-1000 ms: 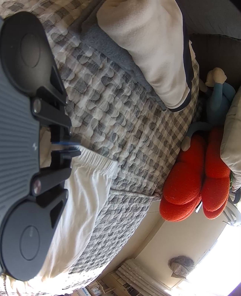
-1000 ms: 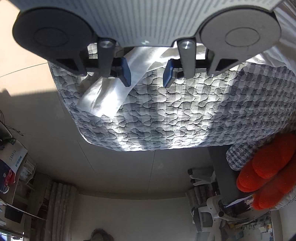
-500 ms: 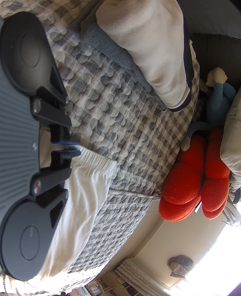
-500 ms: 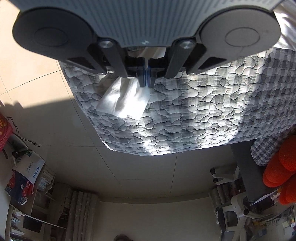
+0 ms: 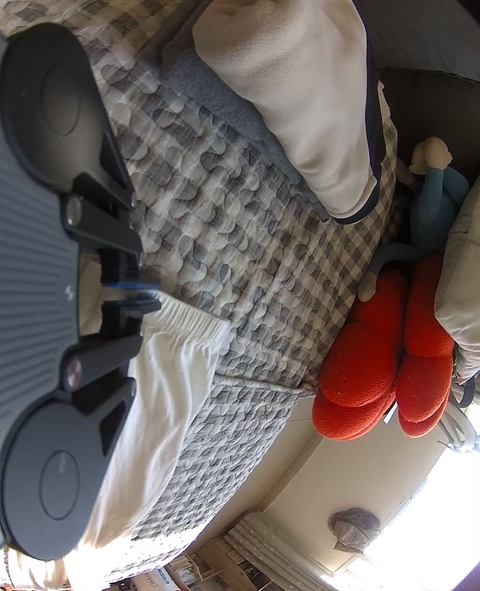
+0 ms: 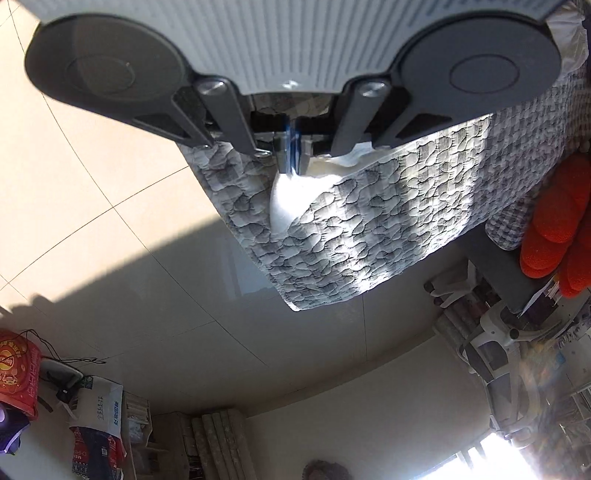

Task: Fold clothes

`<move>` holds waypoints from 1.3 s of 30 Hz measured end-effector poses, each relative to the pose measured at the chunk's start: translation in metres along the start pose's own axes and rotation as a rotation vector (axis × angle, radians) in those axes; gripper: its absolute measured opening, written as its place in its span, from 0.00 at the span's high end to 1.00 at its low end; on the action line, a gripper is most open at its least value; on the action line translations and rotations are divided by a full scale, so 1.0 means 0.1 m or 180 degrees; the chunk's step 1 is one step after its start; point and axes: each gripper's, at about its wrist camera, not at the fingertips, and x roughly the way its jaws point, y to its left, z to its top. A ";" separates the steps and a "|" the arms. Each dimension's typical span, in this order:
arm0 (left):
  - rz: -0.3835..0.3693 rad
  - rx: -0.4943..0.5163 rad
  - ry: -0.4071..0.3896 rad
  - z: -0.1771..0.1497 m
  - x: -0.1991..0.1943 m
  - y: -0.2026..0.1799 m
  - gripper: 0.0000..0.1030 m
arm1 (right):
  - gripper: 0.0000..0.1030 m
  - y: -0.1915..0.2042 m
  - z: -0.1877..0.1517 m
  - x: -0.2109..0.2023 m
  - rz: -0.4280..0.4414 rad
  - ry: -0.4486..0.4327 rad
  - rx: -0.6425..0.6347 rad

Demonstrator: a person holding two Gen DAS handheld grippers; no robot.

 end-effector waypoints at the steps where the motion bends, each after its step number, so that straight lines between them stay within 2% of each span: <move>1: -0.0008 -0.0016 -0.0002 0.00 0.00 0.01 0.95 | 0.98 -0.04 -0.02 -0.08 0.0055 -0.0036 0.0092; 5: -0.0030 -0.0052 0.0004 0.01 0.00 0.04 0.95 | 0.98 -0.17 -0.14 -0.32 0.0156 -0.0149 0.0300; 7: -0.0047 -0.0068 0.0004 0.02 0.00 0.05 0.95 | 0.98 -0.31 -0.19 -0.40 0.0302 -0.0224 0.0508; 10: -0.0079 -0.0053 0.0001 0.03 0.00 0.06 0.95 | 0.98 -0.49 -0.26 -0.39 0.0355 -0.0226 0.0768; 16: -0.0054 0.0068 0.0011 0.01 -0.01 0.07 0.95 | 0.99 -0.93 -0.63 -0.61 0.0561 -0.0473 0.1291; 20: -0.0028 0.0198 0.0055 -0.01 0.02 0.06 0.95 | 0.99 -1.20 -0.96 -0.64 0.0541 -0.0480 0.1465; 22: -0.0051 0.0224 0.0050 -0.01 0.02 0.06 0.95 | 0.99 -1.15 -0.97 -0.65 0.0518 -0.0496 0.1262; 24: -0.0052 0.0230 0.0050 -0.01 0.02 0.06 0.95 | 0.92 -1.03 -0.92 -0.66 0.0503 -0.0471 0.0972; 26: -0.0041 0.0227 0.0057 -0.02 0.03 0.07 0.95 | 0.83 -0.90 -0.87 -0.67 0.0485 -0.0445 0.0681; 27: -0.0036 0.0226 0.0060 -0.02 0.03 0.07 0.95 | 0.79 -0.79 -0.80 -0.63 0.0363 -0.0458 0.0491; 28: -0.0031 0.0225 0.0062 -0.02 0.03 0.07 0.95 | 0.66 -0.70 -0.73 -0.59 0.0299 -0.0470 0.0317; 29: -0.0029 0.0222 0.0062 -0.02 0.03 0.08 0.95 | 0.59 -0.61 -0.66 -0.54 0.0234 -0.0482 0.0142; 30: -0.0029 0.0217 0.0063 -0.02 0.03 0.08 0.95 | 0.59 -0.53 -0.60 -0.50 0.0171 -0.0493 -0.0031; 33: -0.0029 0.0202 0.0067 -0.02 0.03 0.09 0.95 | 0.59 -0.32 -0.43 -0.34 0.0123 -0.0392 -0.0382; 36: -0.0030 0.0180 0.0068 -0.02 0.04 0.09 0.95 | 0.59 -0.23 -0.41 -0.12 -0.0058 -0.0176 -0.0562; 37: -0.0031 0.0170 0.0067 -0.02 0.04 0.10 0.95 | 0.63 -0.22 -0.44 -0.07 -0.0126 -0.0136 -0.0655; 38: -0.0034 0.0163 0.0066 -0.01 0.04 0.10 0.95 | 0.85 -0.20 -0.47 -0.02 -0.0194 -0.0097 -0.0746; 39: -0.0032 0.0155 0.0065 -0.01 0.04 0.11 0.95 | 0.98 -0.22 -0.48 -0.02 -0.0248 -0.0107 -0.0756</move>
